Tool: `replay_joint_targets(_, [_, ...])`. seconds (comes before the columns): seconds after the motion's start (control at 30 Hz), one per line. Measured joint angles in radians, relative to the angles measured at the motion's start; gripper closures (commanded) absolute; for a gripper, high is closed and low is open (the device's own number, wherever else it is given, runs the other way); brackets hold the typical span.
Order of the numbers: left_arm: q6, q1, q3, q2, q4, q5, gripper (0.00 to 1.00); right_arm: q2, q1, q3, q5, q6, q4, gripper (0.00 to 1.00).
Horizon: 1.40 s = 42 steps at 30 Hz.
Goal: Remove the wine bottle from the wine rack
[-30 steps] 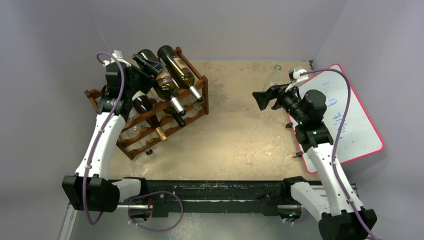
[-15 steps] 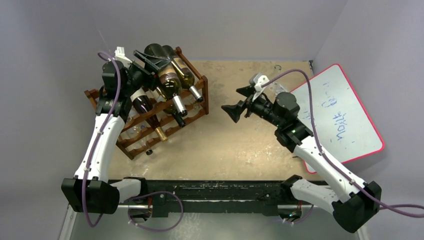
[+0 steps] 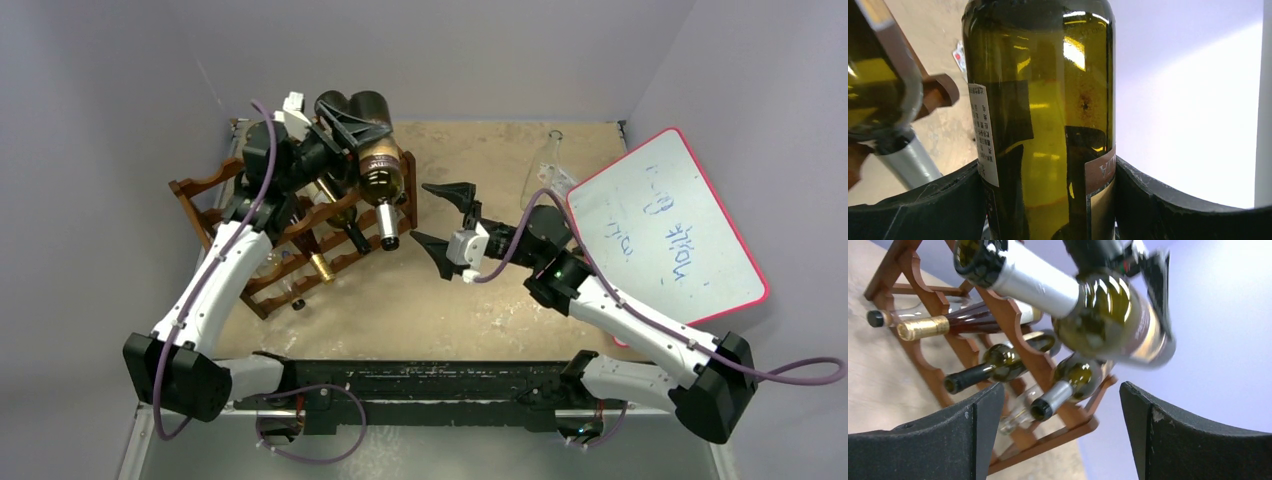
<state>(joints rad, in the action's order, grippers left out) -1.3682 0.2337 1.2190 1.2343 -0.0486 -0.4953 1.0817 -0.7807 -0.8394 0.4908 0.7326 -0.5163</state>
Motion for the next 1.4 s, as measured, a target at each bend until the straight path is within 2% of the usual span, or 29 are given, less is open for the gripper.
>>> replay_joint_targets(0.07, [-0.013,0.035,0.0,0.015,0.01,-0.001,1.0,-0.002,-0.005,0.0,0.031,0.096,-0.018,0.18])
replay_joint_targets(0.23, [-0.055,0.065,-0.002,0.038,0.049,0.004,1.0,-0.018,-0.014,0.0,0.107,0.267,-0.058,0.19])
replay_joint_targets(0.37, [-0.072,0.087,-0.002,0.051,0.076,0.023,1.0,-0.021,-0.025,-0.003,0.133,0.35,-0.048,0.18])
replay_joint_targets(0.57, [-0.089,0.173,-0.002,0.09,0.106,0.058,1.0,-0.019,-0.034,-0.04,0.141,0.427,-0.008,0.23])
replay_joint_targets(0.77, [-0.111,0.232,-0.002,0.126,0.117,0.075,1.0,-0.019,-0.043,-0.048,0.152,0.45,0.027,0.39])
replay_joint_targets(0.9, [-0.115,0.24,-0.002,0.131,0.118,0.087,1.0,-0.019,-0.044,-0.048,0.151,0.453,0.048,0.4])
replay_joint_targets(1.03, [-0.116,0.251,-0.002,0.131,0.119,0.101,1.0,-0.019,-0.046,-0.048,0.151,0.453,0.05,0.48])
replay_joint_targets(1.2, [-0.117,0.265,0.0,0.131,0.118,0.115,1.0,-0.016,-0.054,-0.046,0.15,0.451,0.056,0.51])
replay_joint_targets(1.33, [-0.117,0.269,0.0,0.131,0.116,0.132,1.0,-0.015,-0.058,-0.04,0.143,0.451,0.055,0.63])
replay_joint_targets(1.4, [-0.133,0.269,0.0,0.131,0.105,0.137,0.87,-0.015,-0.059,-0.039,0.137,0.467,0.047,0.73])
